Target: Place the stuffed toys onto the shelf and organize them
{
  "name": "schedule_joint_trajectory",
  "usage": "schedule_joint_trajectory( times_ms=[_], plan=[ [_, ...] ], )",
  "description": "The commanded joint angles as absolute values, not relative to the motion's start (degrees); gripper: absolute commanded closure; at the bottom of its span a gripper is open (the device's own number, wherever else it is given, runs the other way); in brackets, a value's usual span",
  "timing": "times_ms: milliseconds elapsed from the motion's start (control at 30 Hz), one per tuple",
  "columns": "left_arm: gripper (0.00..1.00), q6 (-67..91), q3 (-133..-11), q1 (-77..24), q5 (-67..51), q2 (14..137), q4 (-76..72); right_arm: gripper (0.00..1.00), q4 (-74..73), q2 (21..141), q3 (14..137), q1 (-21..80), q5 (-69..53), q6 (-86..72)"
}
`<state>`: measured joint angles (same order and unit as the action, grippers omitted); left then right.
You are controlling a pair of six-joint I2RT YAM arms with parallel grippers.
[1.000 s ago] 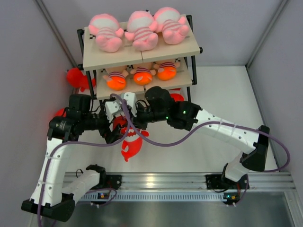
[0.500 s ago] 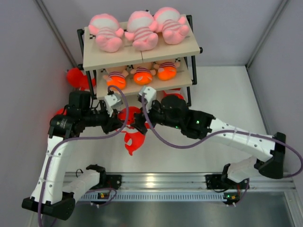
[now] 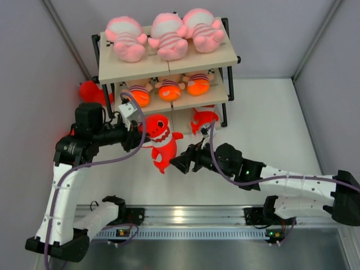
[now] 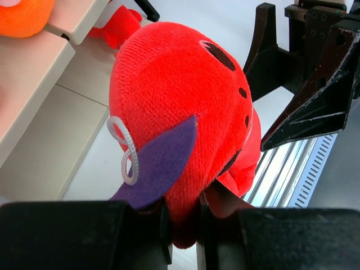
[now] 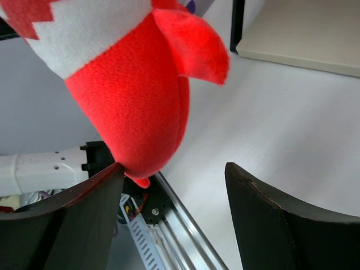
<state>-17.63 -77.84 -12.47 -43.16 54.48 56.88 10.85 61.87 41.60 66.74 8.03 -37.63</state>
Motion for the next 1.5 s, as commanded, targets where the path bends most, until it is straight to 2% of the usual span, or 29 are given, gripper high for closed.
schedule_joint_trajectory(
  times_ms=[0,200,233,300,333,400,433,467,500,600,800,967,1067,1233,1467],
  plan=[
    [1.0,-16.3,-78.0,-12.3,-43.5,53.5,53.3,0.28,25.2,63.9,42.1,68.4,5.1,-41.4],
    [1.0,-16.9,-77.3,-12.3,-44.2,52.9,53.2,0.32,30.5,67.8,42.9,68.6,5.5,-41.7],
    [1.0,-16.8,-77.2,-12.3,-44.1,52.7,53.2,0.43,30.3,68.5,43.2,68.5,6.3,-41.7],
    [1.0,-16.9,-77.2,-12.3,-44.1,52.6,53.3,0.6,27.8,69.6,44.6,68.6,7.7,-42.4],
    [1.0,-16.8,-77.3,-12.3,-43.8,52.3,53.2,0.73,27.5,69.9,44.6,68.5,8.9,-42.7],
    [1.0,-16.8,-77.2,-12.3,-42.1,51.9,53.2,0.88,27.7,69.8,43.6,68.5,9.8,-44.5],
    [0.91,-16.9,-76.9,-12.3,-41.3,51.7,53.2,1.0,27.1,69.7,43.2,68.6,11.4,-45.2],
    [0.6,-17.2,-76.6,-12.3,-38.2,51.0,53.3,1.0,25.4,69.5,42.8,68.5,12.6,-47.3],
    [0.48,-17.3,-76.3,-12.3,-36.1,50.5,53.3,1.0,21.0,69.5,42.8,68.5,13.7,-48.3],
    [0.23,-18.3,-74.9,-12.3,-26.0,48.6,53.4,1.0,15.3,70.0,41.9,68.5,16.1,-51.3],
    [0.16,-22.2,-74.5,-12.3,-11.1,46.3,56.9,1.0,15.5,74.7,38.7,67.6,15.5,-55.5],
    [0.15,-25.4,-73.7,-12.3,-1.2,44.5,59.0,1.0,18.7,79.2,39.8,62.9,11.9,-53.6],
    [0.15,-26.2,-73.9,-12.3,-0.6,43.3,59.9,1.0,17.1,83.0,43.4,61.4,13.8,-49.5],
    [0.15,-26.5,-74.0,-12.3,-0.6,43.3,60.4,1.0,26.3,89.0,42.9,55.2,11.0,-53.8],
    [0.15,-27.2,-73.7,-12.4,-0.6,43.5,60.6,1.0,23.2,96.0,53.1,51.2,11.9,-50.8]
  ],
)
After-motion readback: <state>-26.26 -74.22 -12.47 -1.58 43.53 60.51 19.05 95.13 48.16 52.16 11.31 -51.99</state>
